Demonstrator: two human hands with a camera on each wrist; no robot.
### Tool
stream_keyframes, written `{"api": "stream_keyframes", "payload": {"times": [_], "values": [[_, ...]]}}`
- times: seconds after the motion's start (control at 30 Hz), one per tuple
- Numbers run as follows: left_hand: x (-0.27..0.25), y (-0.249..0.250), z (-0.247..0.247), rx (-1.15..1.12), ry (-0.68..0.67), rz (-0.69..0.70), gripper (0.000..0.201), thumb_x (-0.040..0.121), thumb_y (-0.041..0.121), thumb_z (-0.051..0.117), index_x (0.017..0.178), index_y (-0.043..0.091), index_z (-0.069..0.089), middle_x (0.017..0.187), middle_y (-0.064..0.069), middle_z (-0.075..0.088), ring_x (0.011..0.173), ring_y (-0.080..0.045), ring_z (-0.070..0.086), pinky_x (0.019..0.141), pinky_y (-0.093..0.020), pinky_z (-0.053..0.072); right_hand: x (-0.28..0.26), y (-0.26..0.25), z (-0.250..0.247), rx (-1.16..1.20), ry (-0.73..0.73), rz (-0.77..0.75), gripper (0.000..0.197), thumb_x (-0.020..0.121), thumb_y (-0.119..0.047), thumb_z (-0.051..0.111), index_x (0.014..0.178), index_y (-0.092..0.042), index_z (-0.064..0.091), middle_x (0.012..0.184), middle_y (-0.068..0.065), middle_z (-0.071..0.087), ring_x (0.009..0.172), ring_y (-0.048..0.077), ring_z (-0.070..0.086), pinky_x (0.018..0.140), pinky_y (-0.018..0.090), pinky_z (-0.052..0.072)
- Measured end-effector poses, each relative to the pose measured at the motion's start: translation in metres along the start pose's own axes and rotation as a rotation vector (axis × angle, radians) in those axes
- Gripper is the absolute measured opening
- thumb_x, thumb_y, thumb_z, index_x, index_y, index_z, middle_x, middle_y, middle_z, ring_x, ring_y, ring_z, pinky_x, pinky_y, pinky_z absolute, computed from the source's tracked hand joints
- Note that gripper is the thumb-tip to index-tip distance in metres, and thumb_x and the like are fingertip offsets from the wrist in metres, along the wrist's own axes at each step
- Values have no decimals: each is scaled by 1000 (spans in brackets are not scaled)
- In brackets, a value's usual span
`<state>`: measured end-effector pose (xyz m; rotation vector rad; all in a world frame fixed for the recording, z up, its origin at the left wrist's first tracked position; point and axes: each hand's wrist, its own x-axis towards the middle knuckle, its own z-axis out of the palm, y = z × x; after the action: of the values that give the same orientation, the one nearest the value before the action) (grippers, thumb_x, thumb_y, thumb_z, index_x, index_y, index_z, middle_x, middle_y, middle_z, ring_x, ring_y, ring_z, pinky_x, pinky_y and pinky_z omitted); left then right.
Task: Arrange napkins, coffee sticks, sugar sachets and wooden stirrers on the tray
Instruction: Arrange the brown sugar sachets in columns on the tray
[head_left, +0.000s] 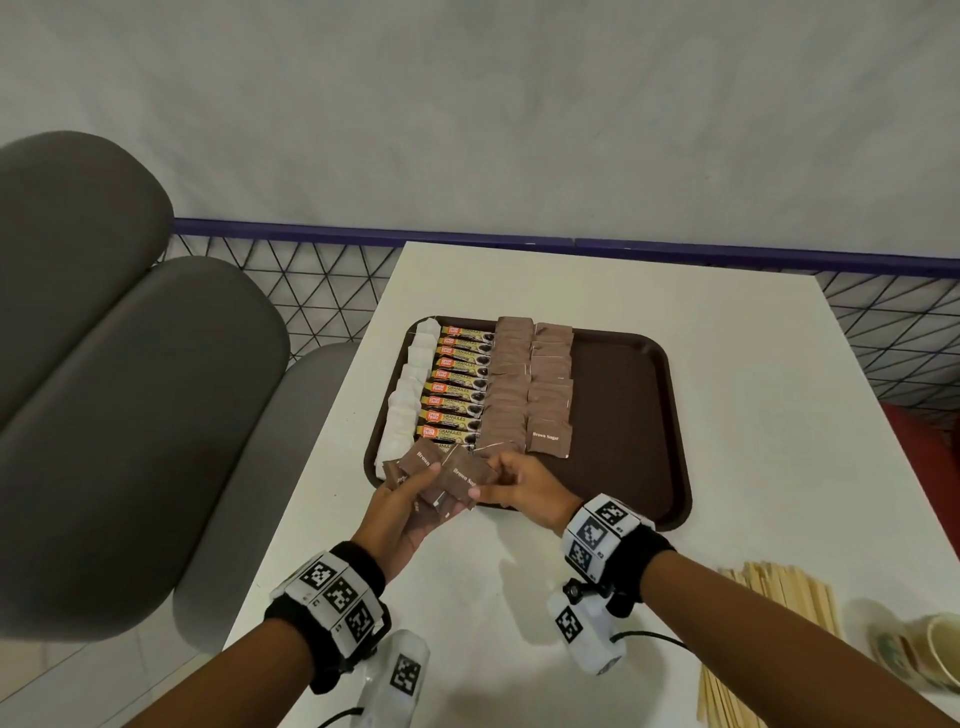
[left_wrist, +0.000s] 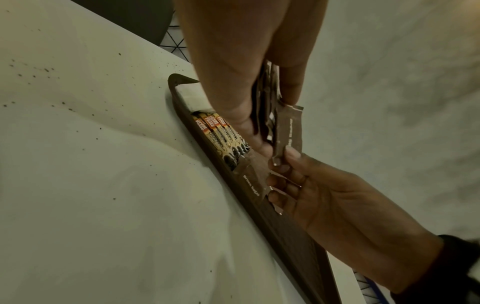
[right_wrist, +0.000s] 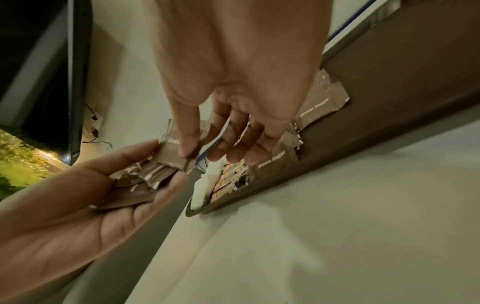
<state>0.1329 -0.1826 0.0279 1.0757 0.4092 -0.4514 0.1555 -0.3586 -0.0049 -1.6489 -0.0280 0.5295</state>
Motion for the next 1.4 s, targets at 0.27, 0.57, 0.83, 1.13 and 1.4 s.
{"api": "stream_keyframes", "payload": {"times": [0.27, 0.57, 0.83, 1.13, 1.4], "values": [[1, 2, -2, -20, 71, -16, 26, 91, 2, 52, 116, 5, 57, 113, -21, 64, 100, -34, 64, 78, -42, 57, -3, 7, -44, -1, 319, 30, 20, 83, -6, 65, 79, -20, 51, 83, 0, 60, 74, 12, 56, 60, 20, 44], [6, 3, -1, -73, 44, -40, 25, 91, 0, 49, 114, 4, 57, 104, -21, 68, 91, -35, 68, 80, -45, 55, 5, 22, -85, -316, 517, 190, 15, 82, -13, 67, 86, -10, 53, 81, 8, 58, 79, 18, 53, 64, 20, 39], [14, 4, -4, -83, 29, -30, 27, 90, -5, 45, 111, 5, 58, 102, -18, 67, 80, -25, 72, 72, -42, 58, 27, 33, -82, -450, 550, 315, 17, 77, -18, 72, 74, -18, 55, 90, 11, 66, 88, 24, 61, 81, 30, 48], [12, 2, -3, -18, 40, -26, 29, 86, -6, 55, 113, 5, 57, 110, -17, 66, 96, -29, 64, 70, -37, 60, 27, 36, -83, -410, 642, 333, 43, 65, -25, 81, 82, -26, 42, 94, 12, 62, 87, 28, 61, 83, 40, 50], [7, 3, 1, -19, 13, -11, 27, 86, -7, 55, 109, 7, 61, 104, -14, 69, 94, -28, 65, 73, -36, 57, 4, 16, -60, -409, 679, 3, 32, 83, -29, 65, 108, -15, 49, 95, 5, 51, 84, 7, 42, 71, 17, 34]]}}
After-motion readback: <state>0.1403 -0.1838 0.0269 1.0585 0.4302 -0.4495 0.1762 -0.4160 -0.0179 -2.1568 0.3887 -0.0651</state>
